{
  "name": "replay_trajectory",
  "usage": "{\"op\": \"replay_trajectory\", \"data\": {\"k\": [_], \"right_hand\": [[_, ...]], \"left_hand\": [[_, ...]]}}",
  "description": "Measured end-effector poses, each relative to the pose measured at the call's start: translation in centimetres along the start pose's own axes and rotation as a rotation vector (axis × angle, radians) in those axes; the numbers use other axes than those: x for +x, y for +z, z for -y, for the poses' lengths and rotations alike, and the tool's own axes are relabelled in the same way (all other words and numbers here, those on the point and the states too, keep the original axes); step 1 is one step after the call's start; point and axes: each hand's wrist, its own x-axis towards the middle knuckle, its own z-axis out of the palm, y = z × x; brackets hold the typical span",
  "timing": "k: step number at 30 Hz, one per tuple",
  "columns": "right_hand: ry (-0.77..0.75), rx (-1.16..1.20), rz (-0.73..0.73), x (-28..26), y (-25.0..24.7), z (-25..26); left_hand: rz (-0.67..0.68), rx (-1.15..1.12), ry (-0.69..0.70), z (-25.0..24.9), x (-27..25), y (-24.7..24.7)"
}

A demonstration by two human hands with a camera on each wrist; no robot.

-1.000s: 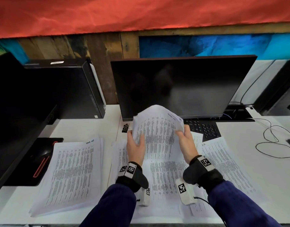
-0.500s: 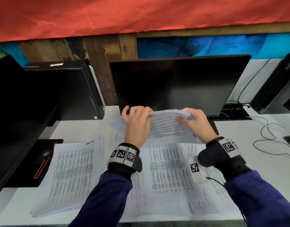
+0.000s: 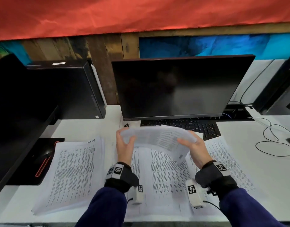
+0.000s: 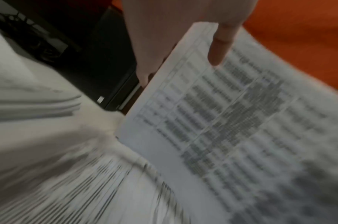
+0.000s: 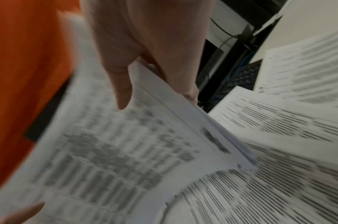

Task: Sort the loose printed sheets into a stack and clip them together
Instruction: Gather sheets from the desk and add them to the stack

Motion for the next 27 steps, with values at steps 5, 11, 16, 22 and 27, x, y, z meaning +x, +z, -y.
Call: {"op": "replay_trajectory", "data": {"k": [5, 11, 16, 22, 27], "right_hand": [[-0.120, -0.172, -0.140, 0.1, 0.5, -1.4], [-0.541, -0.872, -0.152, -0.4, 0.6, -0.5], [-0.493, -1.174, -0.048, 0.1, 0.0, -0.8], [-0.437, -1.028, -0.076, 0.6, 0.2, 0.2], [-0.444, -1.032, -0.076, 0.9, 0.1, 0.4]], "left_hand": [[0.010, -0.060, 0.008, 0.4, -0.8, 0.8], [-0.126, -0.121, -0.017, -1.6, 1.0, 1.8], [-0.174, -0.081, -0.044, -1.6, 2.0, 2.1], [-0.240, 0.296, 0.194, -2.0, 2.5, 2.2], [0.070, 1.216, 0.803, -2.7, 1.8, 6.0]]}}
